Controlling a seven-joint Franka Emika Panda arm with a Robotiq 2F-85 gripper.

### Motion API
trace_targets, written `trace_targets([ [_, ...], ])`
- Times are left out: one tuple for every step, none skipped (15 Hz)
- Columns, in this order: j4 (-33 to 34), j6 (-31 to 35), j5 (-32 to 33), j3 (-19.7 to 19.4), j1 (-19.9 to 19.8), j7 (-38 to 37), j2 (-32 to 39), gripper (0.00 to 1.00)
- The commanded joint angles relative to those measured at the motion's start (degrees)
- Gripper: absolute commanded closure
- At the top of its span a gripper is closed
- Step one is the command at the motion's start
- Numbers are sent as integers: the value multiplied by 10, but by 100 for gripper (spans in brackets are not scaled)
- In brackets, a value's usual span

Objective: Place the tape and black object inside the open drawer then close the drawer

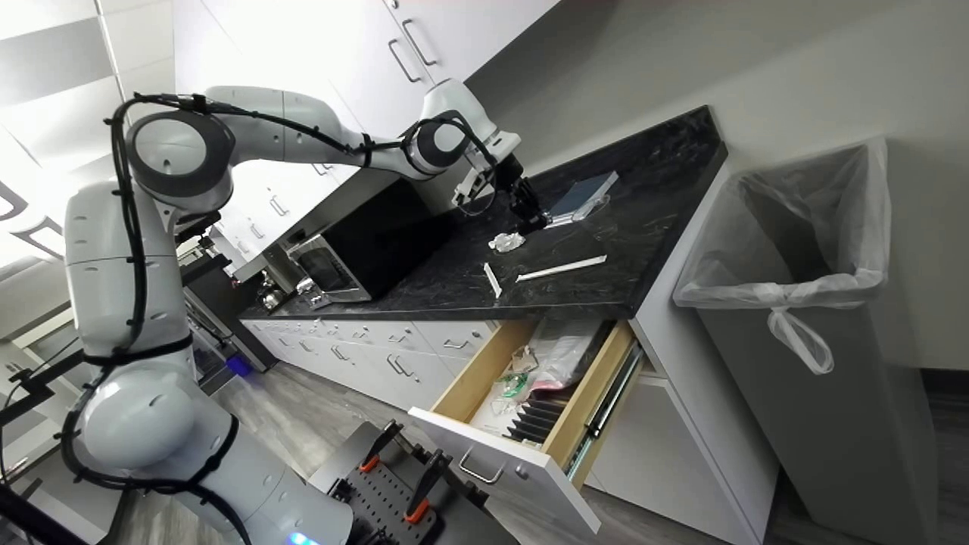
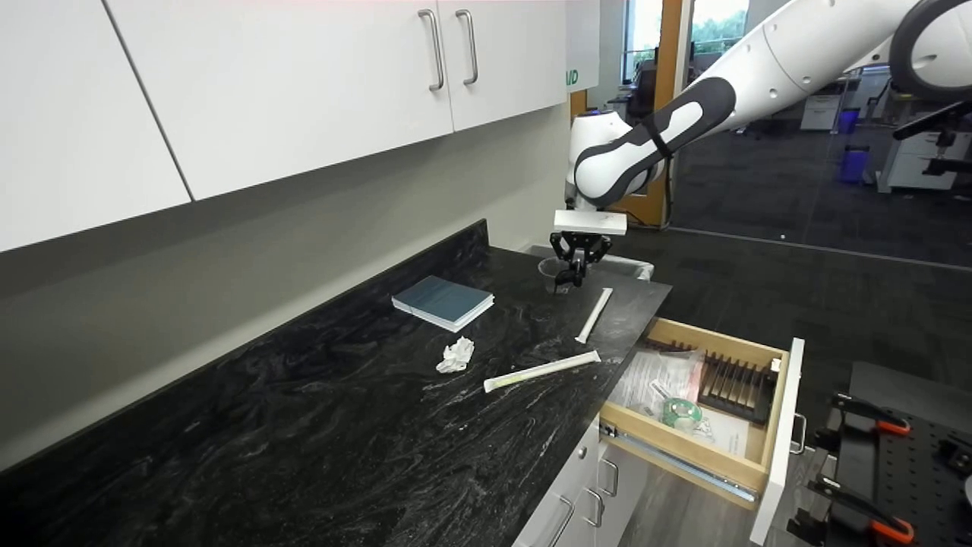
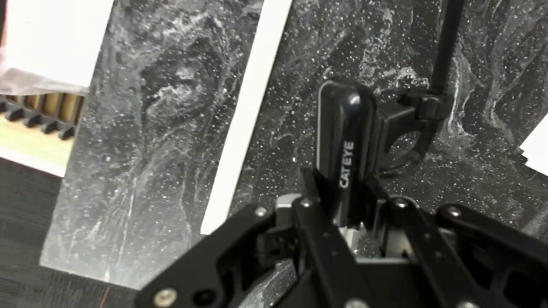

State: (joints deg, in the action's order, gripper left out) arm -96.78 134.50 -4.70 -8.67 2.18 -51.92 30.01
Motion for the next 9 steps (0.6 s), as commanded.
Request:
trace_targets([
  [-10,-1,2,3,-3,-1,-9,72],
  [-16,-1,2,3,-3,-1,-14,72],
  [-19,-1,2,4,-3,-1,-16,91],
  [-32,-4,12,0,4,-5,-24,92],
  [-54,4,20,-3,8,-8,-36,91],
  [-94,21,36,-9,15,-14,-59,91],
  [-125,31,46,-12,17,-16,-76,91],
  [-163,49,58,-16,19,-17,-97,91],
  [-188,63,67,-20,19,-20,-108,91],
])
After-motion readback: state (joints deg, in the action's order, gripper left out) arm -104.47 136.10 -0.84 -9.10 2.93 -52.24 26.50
